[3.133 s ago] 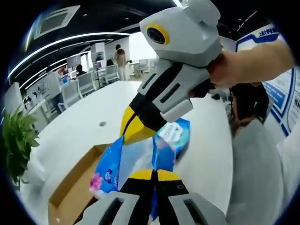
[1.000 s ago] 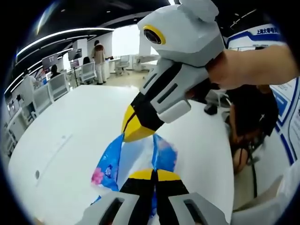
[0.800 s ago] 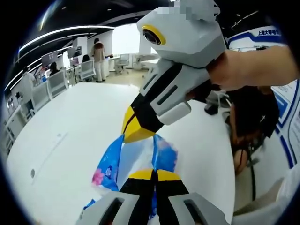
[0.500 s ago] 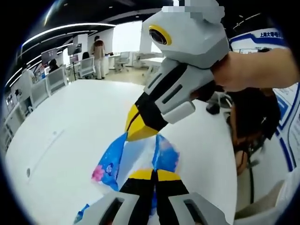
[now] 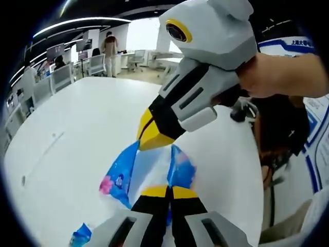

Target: Operate the shoe box by opening the lid, removing the specified soft item, and placing it in the target area until the item is outside and the box remains undamaged.

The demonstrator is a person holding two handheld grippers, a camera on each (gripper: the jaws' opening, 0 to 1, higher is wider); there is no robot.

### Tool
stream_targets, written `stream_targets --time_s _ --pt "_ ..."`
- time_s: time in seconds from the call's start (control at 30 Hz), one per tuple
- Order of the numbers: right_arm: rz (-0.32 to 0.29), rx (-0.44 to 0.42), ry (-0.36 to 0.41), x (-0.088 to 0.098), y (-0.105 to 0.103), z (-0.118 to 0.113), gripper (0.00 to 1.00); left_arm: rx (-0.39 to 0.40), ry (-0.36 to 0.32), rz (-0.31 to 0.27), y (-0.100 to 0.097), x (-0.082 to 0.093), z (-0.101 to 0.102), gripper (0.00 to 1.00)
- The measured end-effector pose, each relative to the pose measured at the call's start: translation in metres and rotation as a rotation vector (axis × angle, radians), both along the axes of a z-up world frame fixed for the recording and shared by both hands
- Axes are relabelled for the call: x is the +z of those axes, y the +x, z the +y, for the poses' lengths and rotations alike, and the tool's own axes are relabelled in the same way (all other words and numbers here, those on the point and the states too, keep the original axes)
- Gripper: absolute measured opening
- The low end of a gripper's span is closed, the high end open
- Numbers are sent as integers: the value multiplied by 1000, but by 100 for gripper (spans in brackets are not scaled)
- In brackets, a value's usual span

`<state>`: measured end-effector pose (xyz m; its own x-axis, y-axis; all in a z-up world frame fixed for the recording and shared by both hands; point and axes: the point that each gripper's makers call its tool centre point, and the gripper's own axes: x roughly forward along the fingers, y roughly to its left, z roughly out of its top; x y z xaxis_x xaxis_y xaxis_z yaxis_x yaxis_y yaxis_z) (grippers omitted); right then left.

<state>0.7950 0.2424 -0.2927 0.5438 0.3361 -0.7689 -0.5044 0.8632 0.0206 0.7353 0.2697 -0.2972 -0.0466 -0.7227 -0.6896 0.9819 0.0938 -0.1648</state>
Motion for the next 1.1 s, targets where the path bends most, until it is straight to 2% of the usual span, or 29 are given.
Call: stream_targets --time_s 0.27,0.4,0.5,0.57,0.63,0.83,1.1 --pt "10 21 -8 -6 0 4 0 12 8 19 3 -9 2 0" --pt "20 12 4 -10 5 1 0 19 1 31 2 -9 1 0" --pt "19 5 6 -7 0 3 0 21 1 30 2 -9 1 0" --pt "21 4 7 -8 4 1 0 24 3 31 2 -9 2 3" --pt "23 6 5 -8 2 2 2 32 5 14 6 -9 3 11" --pt "24 -1 4 -3 -5 3 9 38 -3 8 5 -6 6 14" --pt "11 -4 7 6 -8 5 9 43 -18 -6 5 7 10 14"
